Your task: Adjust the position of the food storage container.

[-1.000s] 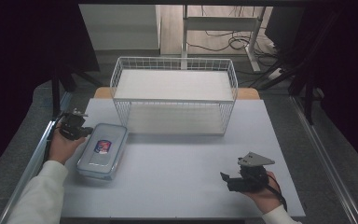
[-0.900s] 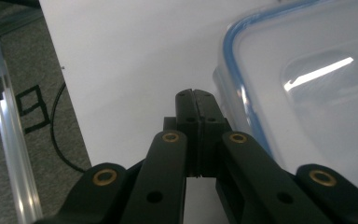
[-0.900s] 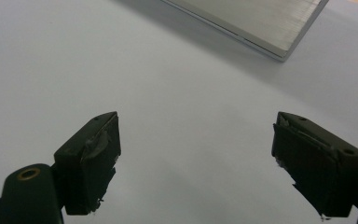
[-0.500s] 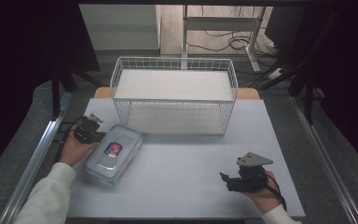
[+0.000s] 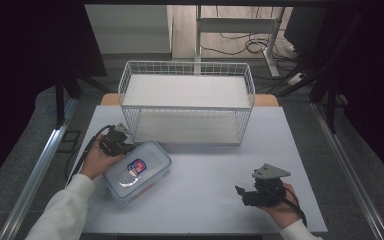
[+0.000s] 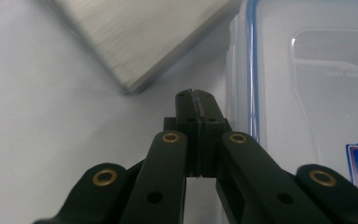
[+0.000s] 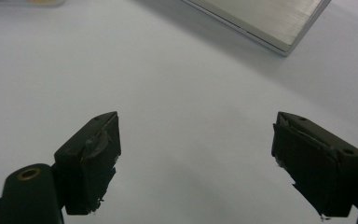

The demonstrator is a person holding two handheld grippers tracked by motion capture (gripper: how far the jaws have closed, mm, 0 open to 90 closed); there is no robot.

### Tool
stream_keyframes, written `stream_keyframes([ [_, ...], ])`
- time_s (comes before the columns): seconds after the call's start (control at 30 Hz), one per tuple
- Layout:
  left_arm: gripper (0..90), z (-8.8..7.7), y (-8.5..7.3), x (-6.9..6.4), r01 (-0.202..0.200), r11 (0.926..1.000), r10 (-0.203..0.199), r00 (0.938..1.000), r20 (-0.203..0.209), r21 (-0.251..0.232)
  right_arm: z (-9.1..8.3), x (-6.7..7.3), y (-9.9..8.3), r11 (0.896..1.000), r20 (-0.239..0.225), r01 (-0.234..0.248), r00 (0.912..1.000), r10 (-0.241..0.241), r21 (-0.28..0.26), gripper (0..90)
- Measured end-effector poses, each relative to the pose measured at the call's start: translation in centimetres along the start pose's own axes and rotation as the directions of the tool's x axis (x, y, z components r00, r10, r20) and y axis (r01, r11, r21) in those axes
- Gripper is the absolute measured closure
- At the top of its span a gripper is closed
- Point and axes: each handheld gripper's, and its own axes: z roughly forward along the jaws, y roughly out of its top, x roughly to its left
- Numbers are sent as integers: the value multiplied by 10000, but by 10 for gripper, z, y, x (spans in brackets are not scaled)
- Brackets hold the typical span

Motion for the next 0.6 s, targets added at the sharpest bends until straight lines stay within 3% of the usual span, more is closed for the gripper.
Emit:
stream_keyframes([
  [0.2,900,8,16,-16,-520,9986,519,9980,353,5,1,0,-1,10000,-43,30,10000,-30,44,160],
  [0.23,900,9,23,-22,-750,9972,752,9959,508,-50,2,0,-1,10000,-26,0,10000,0,42,160],
  [0.37,900,13,31,-34,-914,9957,923,9933,699,-161,2,-1,-1,10000,-32,14,10000,-14,68,160],
  [0.5,900,18,38,-44,-1354,9908,1354,9888,621,-42,2,0,-1,10000,-50,6,10000,-6,43,160],
  [0.6,900,18,40,-47,-1446,9895,1445,9876,620,-19,1,0,-1,10000,-69,43,10000,-42,37,160],
])
